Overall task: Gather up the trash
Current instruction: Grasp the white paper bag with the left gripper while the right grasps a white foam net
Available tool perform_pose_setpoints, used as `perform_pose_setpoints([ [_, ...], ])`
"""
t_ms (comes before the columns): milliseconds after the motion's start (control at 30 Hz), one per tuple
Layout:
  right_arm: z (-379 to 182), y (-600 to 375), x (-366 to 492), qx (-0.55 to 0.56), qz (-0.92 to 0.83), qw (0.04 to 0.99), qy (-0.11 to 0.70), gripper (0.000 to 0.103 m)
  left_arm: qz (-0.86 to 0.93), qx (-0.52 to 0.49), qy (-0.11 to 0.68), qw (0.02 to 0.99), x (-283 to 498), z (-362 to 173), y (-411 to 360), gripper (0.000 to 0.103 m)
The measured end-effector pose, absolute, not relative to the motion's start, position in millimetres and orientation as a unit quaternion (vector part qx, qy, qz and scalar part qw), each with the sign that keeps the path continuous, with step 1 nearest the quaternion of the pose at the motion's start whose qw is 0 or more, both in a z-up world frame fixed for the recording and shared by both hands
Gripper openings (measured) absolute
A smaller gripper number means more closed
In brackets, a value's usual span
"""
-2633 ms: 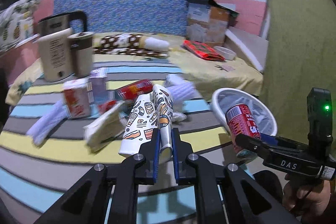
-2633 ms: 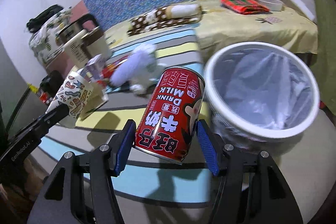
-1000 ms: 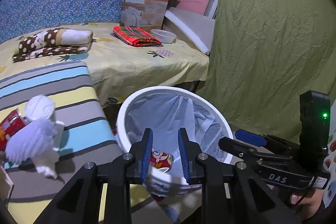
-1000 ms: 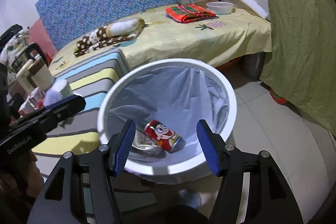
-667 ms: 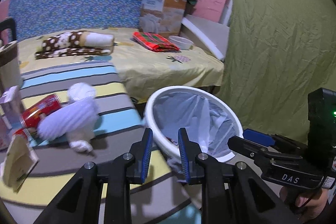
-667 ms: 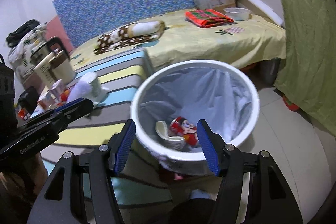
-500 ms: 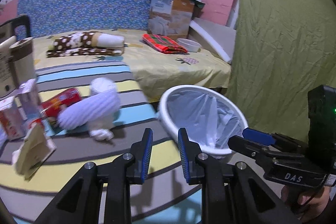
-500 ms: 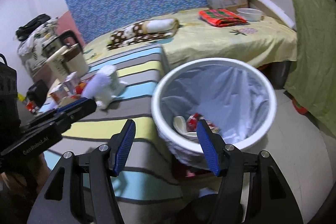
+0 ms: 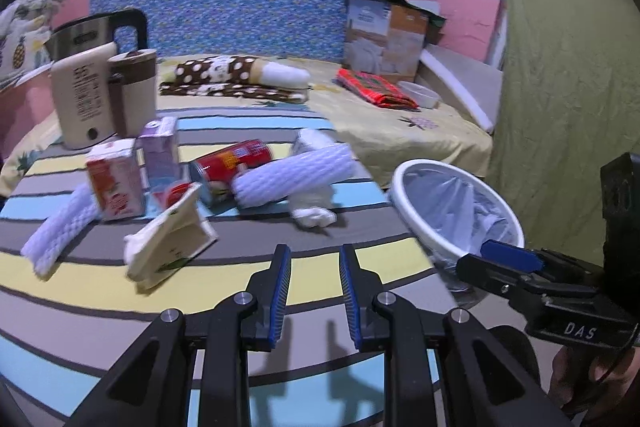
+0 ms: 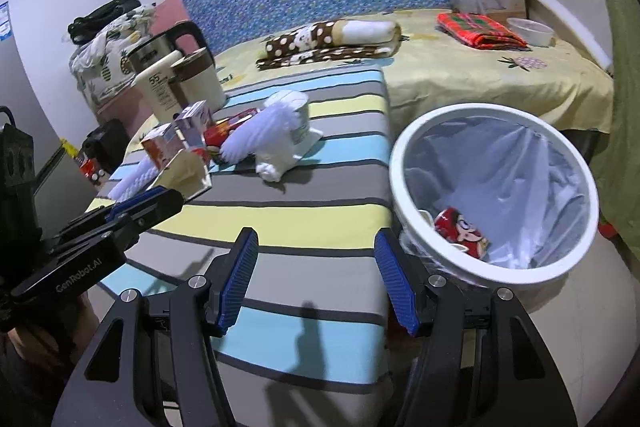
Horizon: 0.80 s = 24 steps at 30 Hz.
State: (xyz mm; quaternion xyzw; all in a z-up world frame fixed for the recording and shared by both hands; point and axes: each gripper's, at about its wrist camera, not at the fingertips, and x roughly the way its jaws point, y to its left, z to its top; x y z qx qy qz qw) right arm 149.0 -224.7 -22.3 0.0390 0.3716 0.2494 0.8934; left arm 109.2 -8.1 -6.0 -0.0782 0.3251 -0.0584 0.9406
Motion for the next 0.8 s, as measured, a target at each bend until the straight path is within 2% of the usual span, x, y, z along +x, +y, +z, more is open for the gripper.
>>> perform_pose_setpoints([
  [200,-20.4,-210.1,153.1,0.038,0.264,0.889,0.372,0.062,-0.03,-0.071,0.325,0.943,107.6,-8.0,13.0,0.026],
  [300,-19.2,-204.9,156.8,0.037,0.267,0.888,0.371,0.062,-0.013,-0.069,0.321,0.945,109.4,-8.2,26.9,0.039],
  [400,-19.8,-201.1,161.6,0.038,0.269,0.887,0.373,0.062,0.005,-0.068,0.317,0.946,114.4,-8.6,40.9,0.044],
  [800,-23.1,-182.3,186.9,0.031,0.273,0.883,0.382,0.062,0.043,-0.048,0.35,0.934,149.3,-34.7,81.5,0.044],
])
